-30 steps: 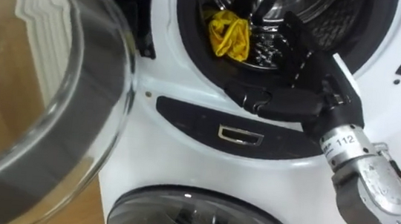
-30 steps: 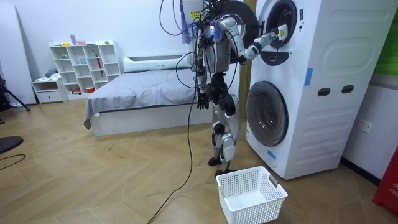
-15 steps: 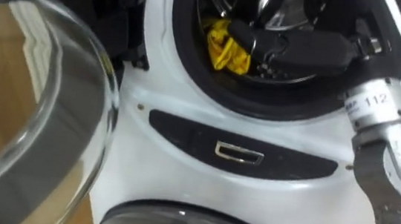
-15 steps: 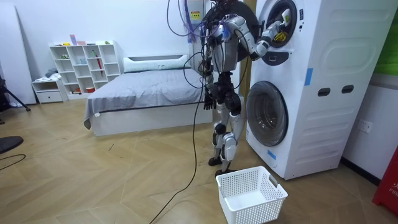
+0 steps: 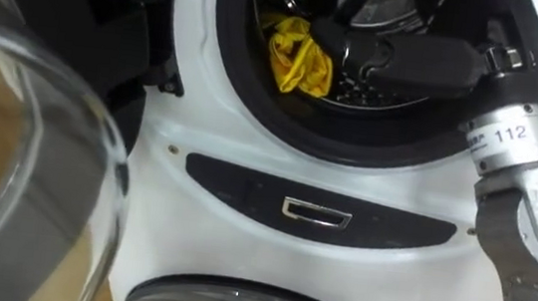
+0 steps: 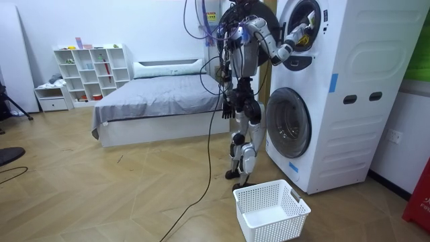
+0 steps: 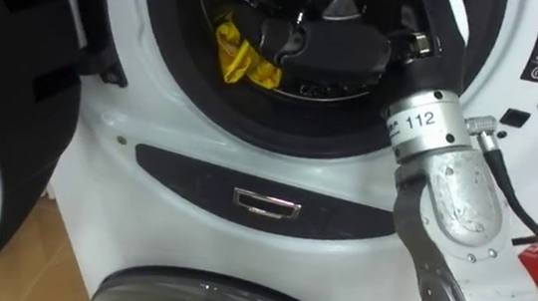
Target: Pick clothes from washing machine
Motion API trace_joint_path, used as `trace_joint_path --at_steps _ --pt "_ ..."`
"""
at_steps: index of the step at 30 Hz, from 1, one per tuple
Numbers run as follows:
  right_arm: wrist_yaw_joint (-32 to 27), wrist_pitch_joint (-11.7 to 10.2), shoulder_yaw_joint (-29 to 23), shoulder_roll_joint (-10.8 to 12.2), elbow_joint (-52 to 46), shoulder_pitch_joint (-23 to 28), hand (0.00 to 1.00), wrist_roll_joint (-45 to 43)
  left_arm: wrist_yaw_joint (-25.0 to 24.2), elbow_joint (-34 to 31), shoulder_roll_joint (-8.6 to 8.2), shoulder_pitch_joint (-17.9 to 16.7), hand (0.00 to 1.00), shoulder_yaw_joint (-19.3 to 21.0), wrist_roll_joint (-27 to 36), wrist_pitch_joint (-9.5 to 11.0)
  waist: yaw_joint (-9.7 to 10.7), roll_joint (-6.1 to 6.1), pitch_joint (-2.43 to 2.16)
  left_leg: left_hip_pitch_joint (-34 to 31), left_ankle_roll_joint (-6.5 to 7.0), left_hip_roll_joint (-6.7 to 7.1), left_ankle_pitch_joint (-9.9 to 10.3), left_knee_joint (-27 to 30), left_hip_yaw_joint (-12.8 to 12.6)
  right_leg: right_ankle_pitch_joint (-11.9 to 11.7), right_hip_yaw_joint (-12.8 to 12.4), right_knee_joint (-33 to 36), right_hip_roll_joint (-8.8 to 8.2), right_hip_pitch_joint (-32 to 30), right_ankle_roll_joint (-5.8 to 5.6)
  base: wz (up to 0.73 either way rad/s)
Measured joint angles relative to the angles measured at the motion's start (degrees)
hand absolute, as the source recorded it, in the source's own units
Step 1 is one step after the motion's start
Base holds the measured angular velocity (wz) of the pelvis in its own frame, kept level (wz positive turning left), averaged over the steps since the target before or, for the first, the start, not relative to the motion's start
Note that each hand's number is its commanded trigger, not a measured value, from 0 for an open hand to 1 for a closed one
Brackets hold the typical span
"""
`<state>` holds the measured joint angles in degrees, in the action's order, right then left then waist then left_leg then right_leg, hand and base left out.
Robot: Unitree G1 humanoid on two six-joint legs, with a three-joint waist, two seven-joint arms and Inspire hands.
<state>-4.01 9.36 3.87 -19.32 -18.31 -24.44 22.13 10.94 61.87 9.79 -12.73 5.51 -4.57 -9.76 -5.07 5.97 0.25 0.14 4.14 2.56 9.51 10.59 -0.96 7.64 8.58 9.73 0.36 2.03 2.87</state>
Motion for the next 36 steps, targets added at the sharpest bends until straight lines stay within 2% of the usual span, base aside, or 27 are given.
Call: trace_joint_path --at_steps 2,4,8,9,11,14,22,24,28,33,36 --pt "0.67 0.06 1.02 -0.52 3.31 0.0 0.0 -0.36 0.0 0.0 0.01 0.04 0.0 0.0 -0.09 -0.28 -0.13 0.33 -0.18 0.03 0.02 0.15 -0.01 0.12 0.42 0.01 0.0 -0.06 -0.07 0.25 -0.02 0.06" --pt "1.59 0.61 1.43 -0.6 8.78 -0.01 0.0 -0.36 -0.09 0.02 0.08 0.04 0.0 0.0 -0.07 -0.44 -1.08 0.81 0.04 0.32 0.06 0.17 0.0 0.51 0.45 0.05 -0.06 -0.28 -0.05 0.85 -0.07 0.02" --pt "2.34 0.79 1.39 -1.06 13.5 -1.9 0.0 -1.18 -0.46 0.04 0.4 -0.19 0.0 0.03 -0.21 -0.96 -1.14 1.65 -0.26 0.03 0.18 0.44 0.11 0.79 1.28 0.1 0.69 -0.98 -0.17 1.23 -0.14 0.13" --pt "2.39 0.8 1.39 -1.59 15.44 -2.63 0.0 -1.18 -0.52 0.03 0.61 -0.3 0.0 0.02 -0.75 -1.24 -1.25 2.04 -0.1 0.19 0.2 0.51 0.12 0.8 1.61 0.16 0.97 -1.09 -0.19 1.59 -0.24 0.16" --pt "2.1 1.11 1.48 -1.88 16.86 -2.87 0.0 -2.62 -0.71 -0.01 0.9 -0.54 0.0 0.06 -1.71 -1.5 -1.47 2.51 -0.15 0.34 0.25 0.62 0.16 0.81 2.09 0.27 1.35 -1.11 -0.22 1.92 -0.39 0.14" --pt "3.31 1.14 1.57 -1.99 18.4 -2.99 0.0 -6.21 -1.22 -0.06 1.01 -0.6 0.0 0.06 -2.37 -1.94 -1.37 2.51 -0.16 0.21 0.32 0.91 0.19 1.15 2.76 0.28 2.45 -0.97 -0.3 2.04 -0.4 0.07" --pt "4.98 1.58 1.76 -2.04 23.64 -5.61 0.0 -10.35 -2.72 -1.57 1.37 0.21 0.0 0.25 -2.78 -2.18 -1.5 2.49 -0.15 -0.19 0.42 1.17 0.24 1.85 3.07 0.49 2.73 -0.11 -0.89 1.65 -0.63 0.01" --pt "5.49 2.34 1.76 -2.05 24.29 -6.54 0.0 -11.31 -3.28 -1.58 1.29 0.67 0.0 0.8 -3.56 -2.49 -1.51 2.78 -0.37 -0.82 0.49 1.2 0.18 2.24 2.9 0.63 2.47 0.21 -0.94 0.93 -0.63 -0.03" --pt "7.34 3.28 2.33 -2.05 27.96 -8.56 0.0 -12.64 -3.7 -1.62 1.28 0.97 0.0 1.56 -3.82 -3.32 -1.48 2.56 -0.22 -0.78 0.6 1.22 0.12 2.66 2.66 0.67 2.33 0.16 -1.02 0.84 -0.69 -0.03" --pt "9.94 4.49 2.31 -2.05 30.38 -10.41 0.0 -13.32 -3.95 -1.38 1.27 1.2 0.0 1.44 -4.0 -4.22 -1.58 2.88 -0.52 -1.57 0.57 1.19 -0.16 2.98 2.68 0.6 2.61 0.29 -0.99 -0.06 -1.04 0.0" --pt "12.4 4.53 2.39 -2.05 33.01 -11.56 0.0 -13.19 -4.41 -1.19 1.3 1.3 0.0 1.59 -4.64 -5.88 -1.57 3.06 -0.61 -1.58 0.2 1.18 -0.25 2.93 2.86 0.64 2.72 0.46 -1.0 -0.14 -1.07 0.01"
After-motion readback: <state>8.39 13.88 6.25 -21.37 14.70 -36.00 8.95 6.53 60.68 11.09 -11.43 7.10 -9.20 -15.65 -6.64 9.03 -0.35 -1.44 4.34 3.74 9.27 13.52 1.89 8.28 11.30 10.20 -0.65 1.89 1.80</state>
